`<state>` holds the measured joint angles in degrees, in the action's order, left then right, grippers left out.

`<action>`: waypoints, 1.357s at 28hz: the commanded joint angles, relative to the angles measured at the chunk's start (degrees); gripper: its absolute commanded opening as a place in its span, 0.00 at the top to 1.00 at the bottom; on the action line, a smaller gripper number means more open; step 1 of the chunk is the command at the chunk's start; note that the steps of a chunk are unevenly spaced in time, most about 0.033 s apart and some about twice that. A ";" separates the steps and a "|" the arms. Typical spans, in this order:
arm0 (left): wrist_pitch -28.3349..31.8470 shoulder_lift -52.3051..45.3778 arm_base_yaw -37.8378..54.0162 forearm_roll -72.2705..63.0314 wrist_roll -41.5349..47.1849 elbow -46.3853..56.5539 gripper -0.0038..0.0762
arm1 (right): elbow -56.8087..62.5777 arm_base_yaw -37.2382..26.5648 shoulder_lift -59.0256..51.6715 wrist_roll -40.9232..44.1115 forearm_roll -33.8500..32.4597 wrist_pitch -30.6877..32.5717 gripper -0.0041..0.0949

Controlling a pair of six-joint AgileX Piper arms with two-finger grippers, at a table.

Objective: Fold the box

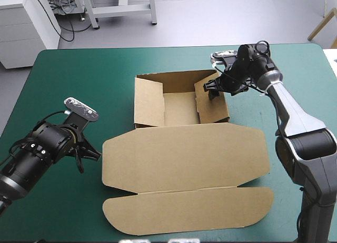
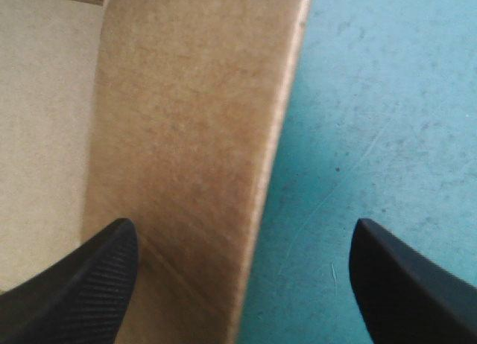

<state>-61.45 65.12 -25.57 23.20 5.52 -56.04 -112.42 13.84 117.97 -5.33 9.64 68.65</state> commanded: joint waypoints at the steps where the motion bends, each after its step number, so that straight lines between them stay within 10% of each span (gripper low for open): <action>1: 3.82 -1.40 -0.08 1.47 1.73 0.61 0.96 | -1.36 -0.22 -1.08 -1.52 0.99 -1.48 0.25; 10: 4.37 -1.40 -0.08 1.47 3.28 1.11 0.96 | -1.36 -0.22 0.02 -2.30 1.08 -1.48 0.96; 23: 3.16 -1.40 -0.08 1.14 3.42 1.11 0.96 | -8.79 -3.44 -0.08 -6.94 -0.22 -1.03 0.98; 38: 2.08 -1.40 -0.08 0.75 3.42 1.11 0.96 | -14.00 -25.31 -0.60 -5.37 -0.12 0.31 0.98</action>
<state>-61.30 65.05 -25.57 23.15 8.25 -53.65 -124.34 -8.11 121.52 -11.10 8.21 70.07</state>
